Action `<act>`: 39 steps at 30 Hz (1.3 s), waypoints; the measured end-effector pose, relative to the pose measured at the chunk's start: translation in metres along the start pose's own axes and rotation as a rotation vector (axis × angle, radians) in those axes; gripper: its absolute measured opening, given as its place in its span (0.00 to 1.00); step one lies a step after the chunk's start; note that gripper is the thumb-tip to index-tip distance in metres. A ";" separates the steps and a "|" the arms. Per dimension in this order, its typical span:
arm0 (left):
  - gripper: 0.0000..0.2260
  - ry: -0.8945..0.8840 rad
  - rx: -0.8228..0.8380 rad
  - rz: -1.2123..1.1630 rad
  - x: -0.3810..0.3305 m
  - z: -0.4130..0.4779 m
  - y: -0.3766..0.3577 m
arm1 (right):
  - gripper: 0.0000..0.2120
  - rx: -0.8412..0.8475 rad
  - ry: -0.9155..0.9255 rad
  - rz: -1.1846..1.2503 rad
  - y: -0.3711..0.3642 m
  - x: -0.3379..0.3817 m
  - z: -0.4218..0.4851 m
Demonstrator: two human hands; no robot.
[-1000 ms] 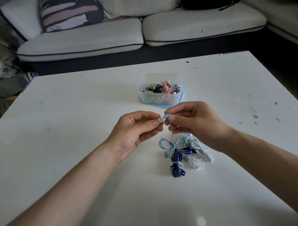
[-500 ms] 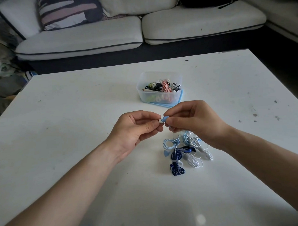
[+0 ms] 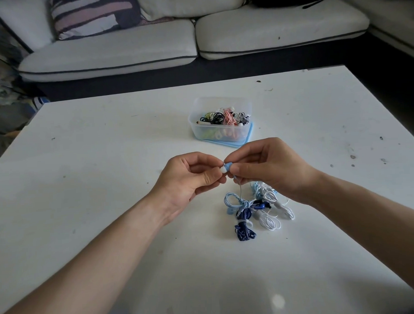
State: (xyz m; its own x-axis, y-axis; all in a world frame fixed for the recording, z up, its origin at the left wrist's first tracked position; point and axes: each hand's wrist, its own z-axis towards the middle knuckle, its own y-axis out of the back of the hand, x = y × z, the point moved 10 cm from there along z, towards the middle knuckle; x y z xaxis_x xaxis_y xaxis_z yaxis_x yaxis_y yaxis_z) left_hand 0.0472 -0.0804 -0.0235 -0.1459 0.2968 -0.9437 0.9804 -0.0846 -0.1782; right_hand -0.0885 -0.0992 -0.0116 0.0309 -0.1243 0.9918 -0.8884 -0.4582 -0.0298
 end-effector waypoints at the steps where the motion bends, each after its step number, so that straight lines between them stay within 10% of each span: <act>1: 0.07 0.000 -0.005 0.000 0.000 0.000 0.000 | 0.05 0.000 0.001 -0.004 0.000 0.000 0.000; 39: 0.10 0.103 -0.044 -0.116 0.016 0.001 -0.002 | 0.05 -0.075 0.072 -0.245 0.008 0.012 -0.002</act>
State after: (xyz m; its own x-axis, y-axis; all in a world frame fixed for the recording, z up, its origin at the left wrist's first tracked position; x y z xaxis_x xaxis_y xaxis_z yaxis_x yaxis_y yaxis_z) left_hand 0.0425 -0.0765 -0.0390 -0.2466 0.3981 -0.8836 0.9629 -0.0029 -0.2700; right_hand -0.0959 -0.1029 0.0001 0.2188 0.0464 0.9747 -0.8899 -0.4003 0.2189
